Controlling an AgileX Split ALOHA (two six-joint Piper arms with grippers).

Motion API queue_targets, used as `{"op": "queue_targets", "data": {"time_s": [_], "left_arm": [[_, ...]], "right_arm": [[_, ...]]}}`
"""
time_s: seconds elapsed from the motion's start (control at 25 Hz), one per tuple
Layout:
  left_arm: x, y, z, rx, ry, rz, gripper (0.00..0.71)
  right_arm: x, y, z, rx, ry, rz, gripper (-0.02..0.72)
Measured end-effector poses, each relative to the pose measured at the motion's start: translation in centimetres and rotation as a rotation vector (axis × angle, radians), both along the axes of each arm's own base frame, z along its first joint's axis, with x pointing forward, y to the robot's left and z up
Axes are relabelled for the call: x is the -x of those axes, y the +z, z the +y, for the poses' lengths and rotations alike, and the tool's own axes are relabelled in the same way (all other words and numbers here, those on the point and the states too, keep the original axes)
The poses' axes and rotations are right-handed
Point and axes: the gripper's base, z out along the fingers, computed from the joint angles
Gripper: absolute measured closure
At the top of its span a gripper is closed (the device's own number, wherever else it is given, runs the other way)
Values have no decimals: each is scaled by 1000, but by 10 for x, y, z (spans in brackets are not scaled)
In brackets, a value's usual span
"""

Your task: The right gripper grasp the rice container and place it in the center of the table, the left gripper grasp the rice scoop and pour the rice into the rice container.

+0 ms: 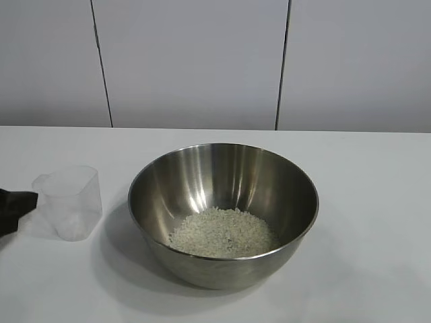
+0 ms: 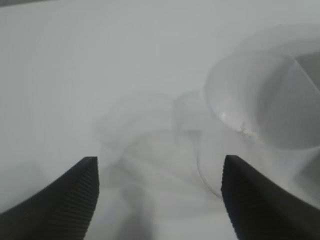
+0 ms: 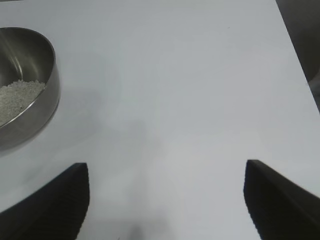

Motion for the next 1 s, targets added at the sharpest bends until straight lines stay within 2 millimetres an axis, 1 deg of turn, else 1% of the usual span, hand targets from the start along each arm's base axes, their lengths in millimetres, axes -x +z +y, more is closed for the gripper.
{"op": "queue_targets", "data": {"time_s": [0.04,0.12,0.16,0.28,0.36,0.48,0.56,0.64,0.72,0.8,0.92,1.0], "left_arm": [[-4,8,-1,-15,-19,16,158],[-12,23,-2,-40,-29,112,158],[-19,35,-1,-43,-20,131,158],[-36,73,6,-35,93,239,152],[-48,103,12,-80,157,250,149],[-59,137,19,-134,218,267,148],[-63,154,19,-160,201,285,148],[-66,169,18,-132,153,292,147],[-68,180,24,-109,102,295,146],[-68,191,38,-58,87,289,146],[-66,205,71,13,131,265,146],[-58,215,98,47,200,251,146]], "right_arm": [[0,0,0,0,0,0,126],[0,0,0,0,0,0,126],[0,0,0,0,0,0,126],[0,0,0,0,0,0,126],[0,0,0,0,0,-1,126],[0,0,0,1,-1,0,126],[0,0,0,1,-1,0,126],[0,0,0,1,-1,0,126],[0,0,0,2,-1,0,126],[0,0,0,2,-1,0,126],[0,0,0,2,-1,0,126],[0,0,0,2,-1,0,126]]}}
